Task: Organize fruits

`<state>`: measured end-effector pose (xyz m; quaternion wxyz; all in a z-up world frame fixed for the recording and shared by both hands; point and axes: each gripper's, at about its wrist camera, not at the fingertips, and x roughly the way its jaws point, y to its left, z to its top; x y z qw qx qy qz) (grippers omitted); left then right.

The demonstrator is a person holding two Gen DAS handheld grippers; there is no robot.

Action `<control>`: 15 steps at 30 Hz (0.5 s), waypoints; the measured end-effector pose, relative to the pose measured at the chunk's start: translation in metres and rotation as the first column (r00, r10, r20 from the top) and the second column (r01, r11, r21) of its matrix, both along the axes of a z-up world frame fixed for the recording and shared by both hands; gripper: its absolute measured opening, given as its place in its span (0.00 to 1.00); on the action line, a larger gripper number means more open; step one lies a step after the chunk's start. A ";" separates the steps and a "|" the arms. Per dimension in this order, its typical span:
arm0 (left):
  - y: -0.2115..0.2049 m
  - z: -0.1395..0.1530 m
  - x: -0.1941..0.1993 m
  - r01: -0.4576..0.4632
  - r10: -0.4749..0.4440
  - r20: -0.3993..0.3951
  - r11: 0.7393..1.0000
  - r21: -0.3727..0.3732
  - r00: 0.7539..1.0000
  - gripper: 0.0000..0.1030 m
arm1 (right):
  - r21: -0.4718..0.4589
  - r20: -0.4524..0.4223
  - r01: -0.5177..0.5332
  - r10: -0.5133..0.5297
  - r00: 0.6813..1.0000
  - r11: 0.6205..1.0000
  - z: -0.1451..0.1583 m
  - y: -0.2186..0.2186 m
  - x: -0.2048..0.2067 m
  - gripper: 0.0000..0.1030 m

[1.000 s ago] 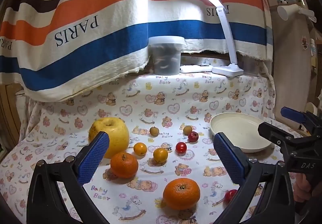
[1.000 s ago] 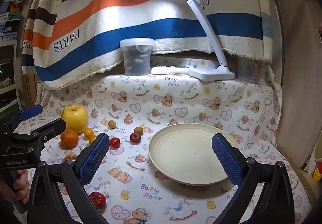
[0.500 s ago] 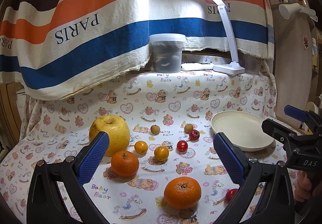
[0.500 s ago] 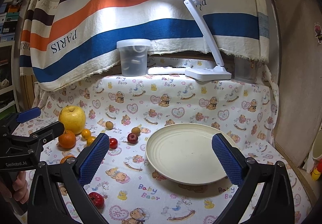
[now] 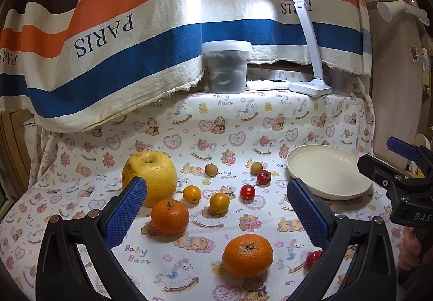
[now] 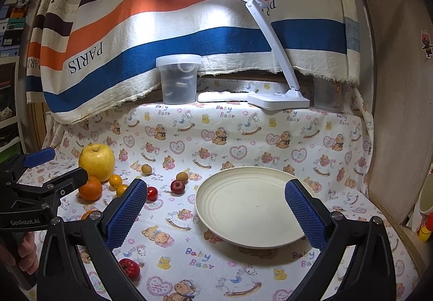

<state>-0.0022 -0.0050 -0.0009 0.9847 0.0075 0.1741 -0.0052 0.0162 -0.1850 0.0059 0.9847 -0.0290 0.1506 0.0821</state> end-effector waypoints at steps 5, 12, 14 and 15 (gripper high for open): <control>0.003 0.001 -0.001 -0.009 0.009 0.004 1.000 -0.010 1.000 1.00 | 0.000 0.000 -0.001 0.001 1.000 1.000 0.000 0.000 0.000 0.99; 0.002 0.002 -0.001 -0.002 0.002 0.011 1.000 -0.011 1.000 1.00 | 0.000 0.001 -0.001 0.001 1.000 1.000 0.000 0.000 -0.001 0.99; 0.001 0.001 -0.002 0.002 -0.001 0.017 1.000 -0.006 1.000 1.00 | 0.000 0.000 0.000 0.000 1.000 1.000 0.000 0.000 -0.001 0.99; 0.000 0.001 -0.003 0.001 -0.001 0.019 1.000 -0.002 1.000 1.00 | 0.000 0.000 0.000 0.000 1.000 1.000 0.000 0.000 -0.001 0.99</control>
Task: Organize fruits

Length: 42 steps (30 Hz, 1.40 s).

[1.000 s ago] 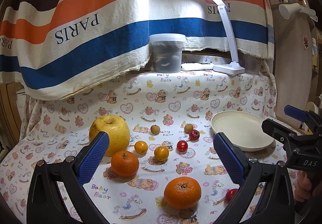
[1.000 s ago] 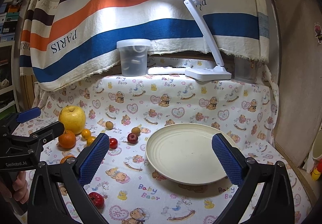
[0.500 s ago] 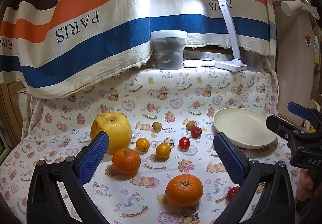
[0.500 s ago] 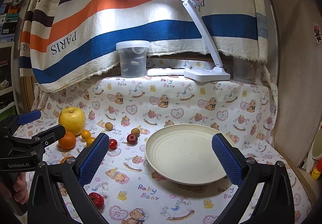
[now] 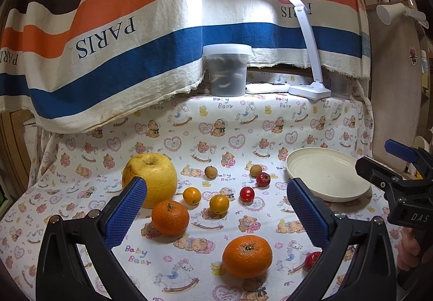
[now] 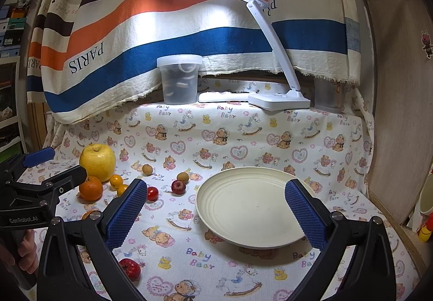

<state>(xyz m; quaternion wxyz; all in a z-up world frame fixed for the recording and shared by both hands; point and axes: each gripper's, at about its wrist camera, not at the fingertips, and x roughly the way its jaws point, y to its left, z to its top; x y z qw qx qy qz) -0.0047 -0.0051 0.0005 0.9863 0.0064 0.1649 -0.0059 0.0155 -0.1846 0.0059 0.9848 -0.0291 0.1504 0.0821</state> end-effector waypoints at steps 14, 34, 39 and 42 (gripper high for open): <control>-0.001 0.000 -0.001 -0.001 0.001 0.001 1.000 0.000 1.000 1.00 | 0.000 -0.001 -0.001 0.001 1.000 1.000 0.000 0.000 0.000 0.99; 0.002 0.000 0.000 -0.002 0.002 -0.004 1.000 -0.005 1.000 1.00 | 0.000 0.000 -0.001 0.001 1.000 1.000 -0.001 -0.001 0.000 0.99; 0.002 0.000 -0.001 -0.001 0.001 -0.003 1.000 -0.005 1.000 1.00 | 0.000 -0.001 -0.001 0.001 1.000 1.000 -0.001 -0.001 0.000 1.00; 0.002 0.000 -0.001 -0.002 0.002 -0.004 1.000 -0.004 1.000 1.00 | 0.000 -0.001 -0.001 0.001 1.000 1.000 -0.001 -0.001 0.000 0.99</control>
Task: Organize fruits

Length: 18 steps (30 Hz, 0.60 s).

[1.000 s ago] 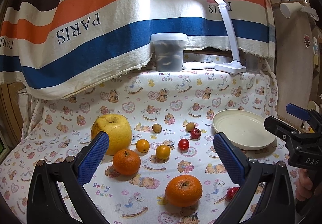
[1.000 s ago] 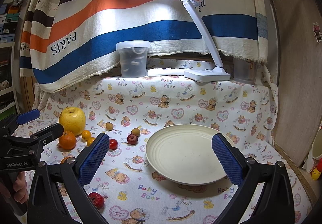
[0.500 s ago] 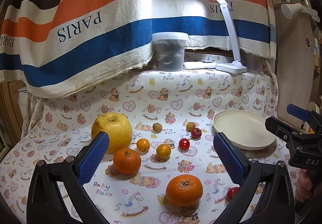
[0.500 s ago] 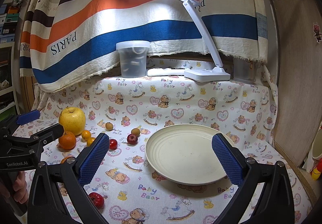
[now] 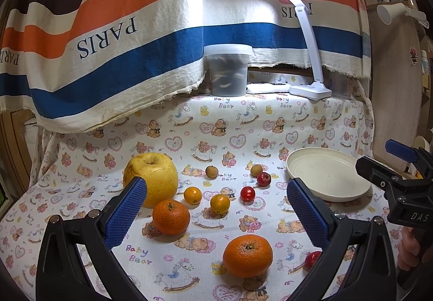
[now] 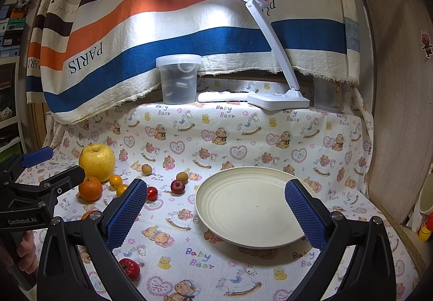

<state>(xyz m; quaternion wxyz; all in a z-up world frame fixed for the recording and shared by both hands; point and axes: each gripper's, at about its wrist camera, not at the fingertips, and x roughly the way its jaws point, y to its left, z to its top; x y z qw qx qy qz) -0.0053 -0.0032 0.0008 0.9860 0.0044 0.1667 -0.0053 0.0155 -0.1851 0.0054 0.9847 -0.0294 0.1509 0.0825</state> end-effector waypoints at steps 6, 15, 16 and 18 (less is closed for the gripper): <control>0.000 0.000 0.000 0.001 -0.001 0.000 1.000 -0.001 1.000 1.00 | 0.000 0.001 0.001 -0.001 1.000 1.000 0.000 0.000 0.000 1.00; 0.001 0.002 -0.004 -0.001 0.000 0.040 1.000 0.005 0.999 1.00 | -0.002 -0.002 -0.001 0.001 1.000 1.000 0.000 0.000 0.001 0.99; 0.002 0.002 -0.004 0.001 -0.001 0.040 1.000 0.004 0.999 1.00 | 0.002 0.003 0.002 -0.002 1.000 1.000 0.000 0.000 0.000 0.99; 0.002 0.002 -0.003 -0.007 0.006 0.039 1.000 0.006 0.999 1.00 | 0.007 0.015 0.009 -0.009 1.000 1.000 0.000 -0.001 -0.002 0.99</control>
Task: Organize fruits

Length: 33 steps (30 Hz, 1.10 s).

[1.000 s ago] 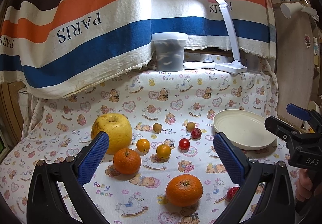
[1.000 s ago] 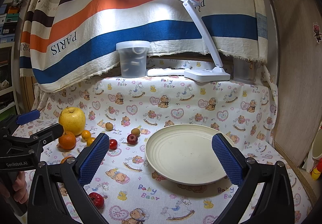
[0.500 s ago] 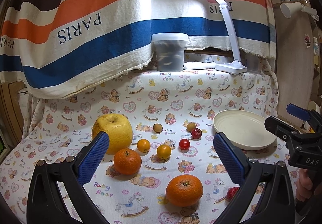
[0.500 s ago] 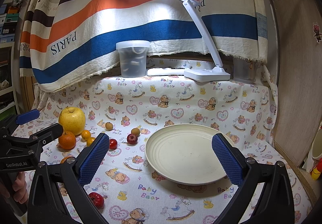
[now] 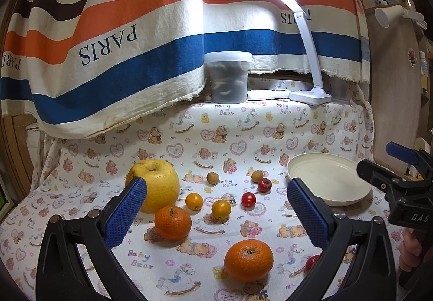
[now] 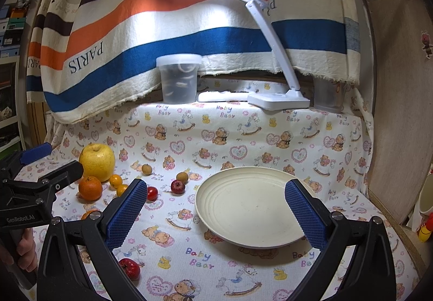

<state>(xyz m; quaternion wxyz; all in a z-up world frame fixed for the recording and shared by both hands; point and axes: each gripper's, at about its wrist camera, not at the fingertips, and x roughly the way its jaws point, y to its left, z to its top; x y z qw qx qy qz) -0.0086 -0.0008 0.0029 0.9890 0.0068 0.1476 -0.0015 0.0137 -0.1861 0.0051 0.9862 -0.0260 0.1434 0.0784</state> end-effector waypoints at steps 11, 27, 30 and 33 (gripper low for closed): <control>0.004 0.000 0.000 -0.021 0.021 0.003 1.000 -0.015 1.000 1.00 | 0.000 -0.002 0.008 -0.008 1.000 1.000 0.000 -0.001 0.000 0.99; 0.015 0.005 -0.008 -0.026 0.028 0.035 0.997 -0.068 0.999 1.00 | 0.000 -0.004 0.008 -0.008 1.000 1.000 0.000 -0.002 -0.001 0.99; 0.014 0.004 -0.007 -0.028 0.029 0.016 0.998 -0.061 0.999 1.00 | 0.000 -0.004 0.008 -0.008 1.000 1.000 0.000 -0.002 0.000 1.00; 0.012 0.004 -0.007 -0.030 0.030 -0.004 0.998 -0.056 1.000 1.00 | -0.001 -0.004 0.008 -0.008 1.000 1.000 0.000 -0.002 0.000 0.99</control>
